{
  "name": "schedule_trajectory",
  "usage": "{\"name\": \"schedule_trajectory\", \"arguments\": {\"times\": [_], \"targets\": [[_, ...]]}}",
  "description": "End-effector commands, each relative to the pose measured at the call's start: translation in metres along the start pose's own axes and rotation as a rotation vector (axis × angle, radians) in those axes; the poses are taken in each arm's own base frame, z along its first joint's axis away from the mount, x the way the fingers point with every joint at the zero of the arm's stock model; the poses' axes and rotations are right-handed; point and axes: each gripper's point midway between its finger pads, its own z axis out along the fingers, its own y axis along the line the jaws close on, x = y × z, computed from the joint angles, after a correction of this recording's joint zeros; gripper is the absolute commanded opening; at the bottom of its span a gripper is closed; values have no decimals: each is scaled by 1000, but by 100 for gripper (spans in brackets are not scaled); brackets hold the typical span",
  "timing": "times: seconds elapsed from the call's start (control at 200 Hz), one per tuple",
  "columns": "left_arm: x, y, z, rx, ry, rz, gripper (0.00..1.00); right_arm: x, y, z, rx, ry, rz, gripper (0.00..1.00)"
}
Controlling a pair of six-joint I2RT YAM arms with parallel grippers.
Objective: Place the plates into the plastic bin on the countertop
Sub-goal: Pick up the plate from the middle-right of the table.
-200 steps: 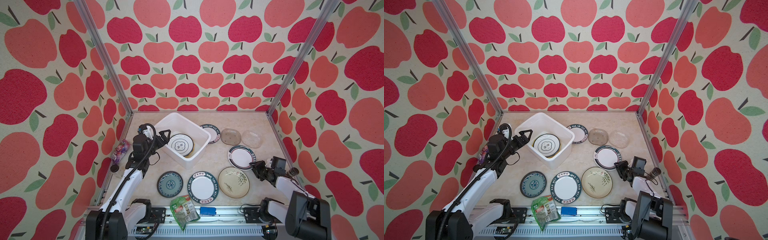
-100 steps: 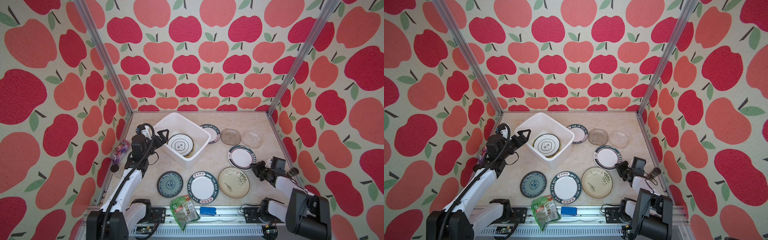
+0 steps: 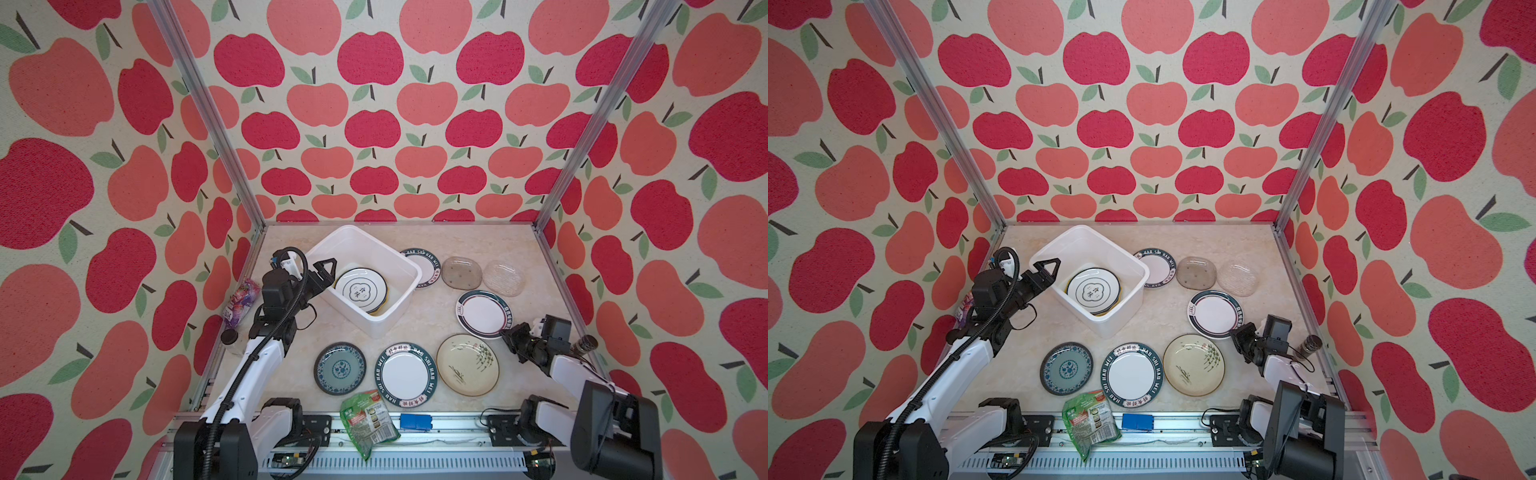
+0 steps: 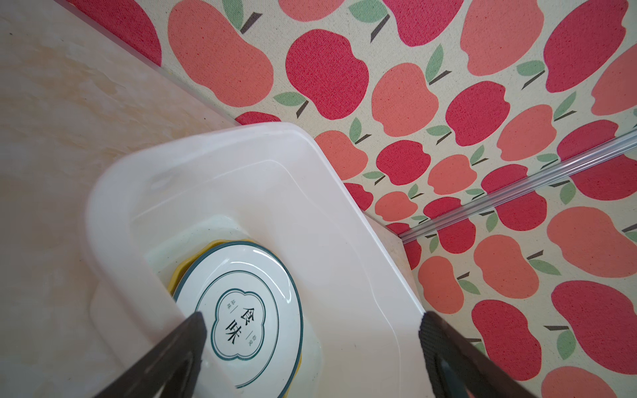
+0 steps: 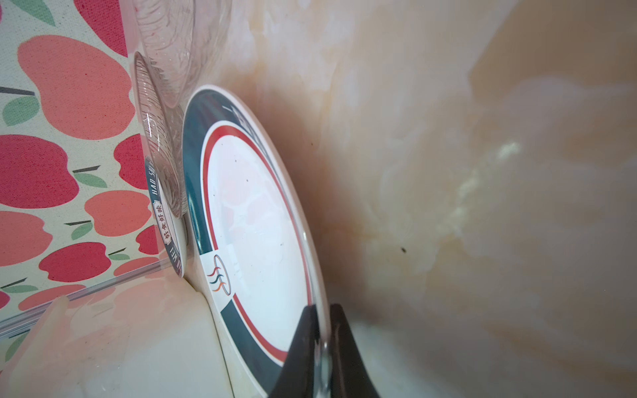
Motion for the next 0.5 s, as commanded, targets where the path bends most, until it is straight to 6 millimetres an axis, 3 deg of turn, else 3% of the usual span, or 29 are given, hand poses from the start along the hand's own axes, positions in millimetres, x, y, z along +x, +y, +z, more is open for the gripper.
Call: {"name": "schedule_trajectory", "arguments": {"times": [0.0, 0.09, 0.22, 0.495], "targets": [[30, 31, 1, -85, 91, -74, 99, 16, -28, 0, 88, 32, 57, 6], [30, 30, 0, -84, 89, -73, 99, 17, -27, -3, 82, 28, 50, 0], [30, 30, -1, -84, 83, -71, 99, 16, -21, -8, 64, 16, 46, 0], [26, 27, 1, -74, 77, -67, 99, 5, 10, -34, -2, -63, 9, 0]]}}
